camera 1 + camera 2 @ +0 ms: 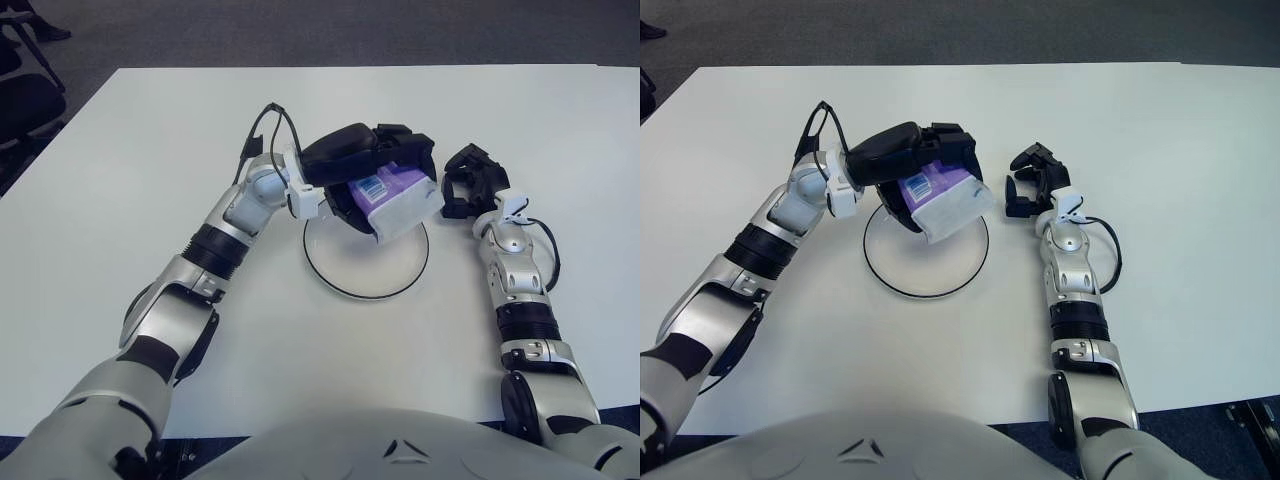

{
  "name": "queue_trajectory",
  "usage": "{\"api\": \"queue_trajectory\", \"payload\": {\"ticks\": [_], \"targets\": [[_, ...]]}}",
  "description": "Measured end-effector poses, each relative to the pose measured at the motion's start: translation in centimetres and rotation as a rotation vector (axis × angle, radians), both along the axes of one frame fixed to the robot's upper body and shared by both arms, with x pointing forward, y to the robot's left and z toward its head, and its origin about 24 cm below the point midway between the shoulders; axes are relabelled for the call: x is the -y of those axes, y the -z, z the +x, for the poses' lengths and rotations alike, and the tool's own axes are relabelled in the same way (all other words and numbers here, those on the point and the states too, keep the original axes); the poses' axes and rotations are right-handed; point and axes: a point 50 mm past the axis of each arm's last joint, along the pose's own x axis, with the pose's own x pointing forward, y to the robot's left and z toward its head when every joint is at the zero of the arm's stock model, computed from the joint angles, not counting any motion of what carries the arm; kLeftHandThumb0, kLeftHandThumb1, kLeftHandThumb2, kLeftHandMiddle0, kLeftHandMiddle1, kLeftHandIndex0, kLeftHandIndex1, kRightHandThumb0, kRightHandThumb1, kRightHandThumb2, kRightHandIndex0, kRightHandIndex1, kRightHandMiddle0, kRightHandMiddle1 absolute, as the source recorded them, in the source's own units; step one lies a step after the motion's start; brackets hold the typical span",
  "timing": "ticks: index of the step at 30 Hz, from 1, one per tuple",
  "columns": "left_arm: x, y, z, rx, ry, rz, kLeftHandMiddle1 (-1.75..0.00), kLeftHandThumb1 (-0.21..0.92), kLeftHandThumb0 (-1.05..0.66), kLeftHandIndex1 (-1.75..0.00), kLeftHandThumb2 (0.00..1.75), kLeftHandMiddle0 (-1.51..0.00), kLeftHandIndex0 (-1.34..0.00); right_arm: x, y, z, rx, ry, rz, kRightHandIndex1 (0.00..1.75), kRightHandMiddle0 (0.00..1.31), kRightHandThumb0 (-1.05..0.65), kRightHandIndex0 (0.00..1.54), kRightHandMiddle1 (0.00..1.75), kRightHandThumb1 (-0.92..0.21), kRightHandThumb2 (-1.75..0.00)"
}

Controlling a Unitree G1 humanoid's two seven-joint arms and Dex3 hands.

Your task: Put the tissue paper into the plate.

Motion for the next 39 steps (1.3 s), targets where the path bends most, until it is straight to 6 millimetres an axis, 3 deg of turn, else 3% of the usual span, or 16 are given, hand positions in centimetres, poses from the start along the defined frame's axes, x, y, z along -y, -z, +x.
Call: {"api": "queue_trajectory", "payload": {"ticks": [9, 13, 14, 17, 21, 26, 28, 29, 32, 39], "targets": [[0.1, 1.5, -0.1, -0.085, 0.008, 0.049, -1.75, 0.24, 0.00, -1.75, 1.43, -1.22, -1.01, -0.3, -0.1, -0.1, -0.007, 0.006, -0.003, 1.75, 0.60, -0.01, 0.77, 1.65, -0.10, -1.54], [0.1, 1.8, -0.2, -0.114, -0.008, 0.089, -1.75, 0.26, -0.02, -1.75, 1.41, -1.16, -0.95, -0.4, -0.1, -0.1, -0.008, 0.005, -0.002, 1.75, 0.60, -0.01, 0.77, 1.68, -0.09, -1.57], [0.0, 1.9, -0.2, -0.122, -0.013, 0.102, -1.75, 0.27, -0.03, -1.75, 1.40, -1.14, -0.92, -0.4, -0.1, -0.1, -0.008, 0.004, -0.002, 1.75, 0.60, -0.01, 0.77, 1.69, -0.08, -1.58], [0.0, 1.9, -0.3, -0.134, -0.023, 0.143, -1.75, 0.14, -0.01, -1.68, 1.51, -0.91, -0.71, -0.5, -0.1, -0.1, -0.009, 0.006, 0.000, 1.75, 0.59, -0.01, 0.78, 1.71, -0.08, -1.59], [0.0, 2.2, -0.4, -0.136, -0.032, 0.202, -1.75, 0.30, -0.01, -1.56, 1.29, -0.70, -0.53, -0.5, -0.1, -0.2, -0.010, 0.011, 0.001, 1.75, 0.58, -0.01, 0.77, 1.73, -0.08, -1.59], [0.0, 3.0, -0.3, -0.146, -0.033, 0.291, -1.75, 0.69, -0.01, -1.61, 0.83, -0.40, -0.20, -0.6, 0.0, -0.2, -0.010, 0.014, 0.005, 1.68, 0.57, -0.01, 0.75, 1.74, -0.12, -1.53], [0.0, 3.3, -0.3, -0.148, -0.031, 0.318, -1.75, 0.71, 0.17, -1.54, 0.80, -0.35, -0.10, -0.6, 0.0, -0.1, -0.007, 0.015, 0.007, 1.64, 0.58, -0.01, 0.76, 1.75, -0.12, -1.52], [0.0, 3.3, -0.3, -0.147, -0.029, 0.327, -1.74, 0.70, -0.13, -1.47, 0.79, -0.28, -0.06, -0.6, 0.1, 0.0, -0.007, 0.015, 0.008, 1.62, 0.59, -0.01, 0.78, 1.75, -0.10, -1.52], [0.0, 3.3, -0.4, -0.127, -0.024, 0.364, -1.72, 0.73, -0.53, -1.34, 0.74, -0.18, -0.02, -0.6, 0.2, 0.1, -0.005, 0.015, 0.005, 1.57, 0.61, -0.01, 0.82, 1.75, -0.08, -1.53], [0.0, 3.3, -0.6, -0.065, -0.009, 0.425, -1.60, 0.88, -0.83, -1.15, 0.56, -0.13, 0.00, -0.8, 0.0, 0.2, -0.001, 0.007, -0.033, 1.56, 0.63, -0.01, 0.86, 1.75, -0.04, -1.58]]}}
